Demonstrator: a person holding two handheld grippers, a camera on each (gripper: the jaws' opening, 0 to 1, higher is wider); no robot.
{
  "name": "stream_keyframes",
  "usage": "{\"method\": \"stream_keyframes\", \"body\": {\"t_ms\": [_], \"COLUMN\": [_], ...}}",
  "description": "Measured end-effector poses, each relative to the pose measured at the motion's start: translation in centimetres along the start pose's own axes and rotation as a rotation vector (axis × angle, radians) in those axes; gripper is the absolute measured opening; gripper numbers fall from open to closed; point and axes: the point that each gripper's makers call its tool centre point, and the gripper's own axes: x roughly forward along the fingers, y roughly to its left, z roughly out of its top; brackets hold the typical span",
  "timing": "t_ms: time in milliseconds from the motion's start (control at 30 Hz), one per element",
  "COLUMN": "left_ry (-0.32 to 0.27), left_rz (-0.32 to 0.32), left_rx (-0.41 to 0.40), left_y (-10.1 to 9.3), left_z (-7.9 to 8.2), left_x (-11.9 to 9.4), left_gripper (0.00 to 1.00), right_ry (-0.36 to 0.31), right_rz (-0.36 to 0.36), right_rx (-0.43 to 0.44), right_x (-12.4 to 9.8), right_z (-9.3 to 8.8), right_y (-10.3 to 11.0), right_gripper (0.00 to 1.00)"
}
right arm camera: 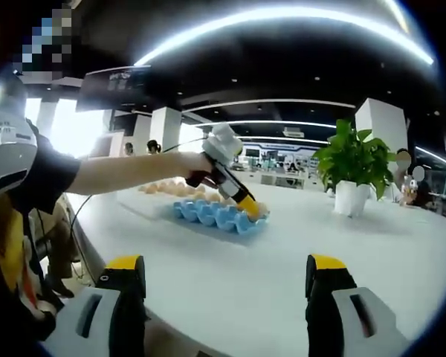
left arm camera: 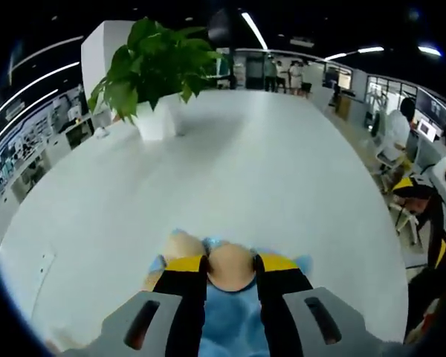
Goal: Pick up the eggs on the table and place them into the egg tray on the table
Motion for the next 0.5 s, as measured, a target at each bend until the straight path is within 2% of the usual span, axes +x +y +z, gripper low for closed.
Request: {"method": "stream_keyframes", "body": {"t_ms": [133, 500], "left_ry": [0.007, -0.006], "left_rz": [-0.003, -0.005], "left_rx": [0.003, 0.004], "left_y": [-0.35, -0.69], "left_z": [-0.50, -0.47], "left_x": [0.35, 0.13], "left_gripper": [0.26, 0.26], "right_ry": [-0.001, -0.008], "right_rz": [-0.003, 0.001], "right_rx": [0.004, 0.010], "right_x": [-0.18, -0.15], "right_z": [0.01, 0.11], "right_y": [-0.07, -0.05], "right_gripper": [0.93, 0.93]}}
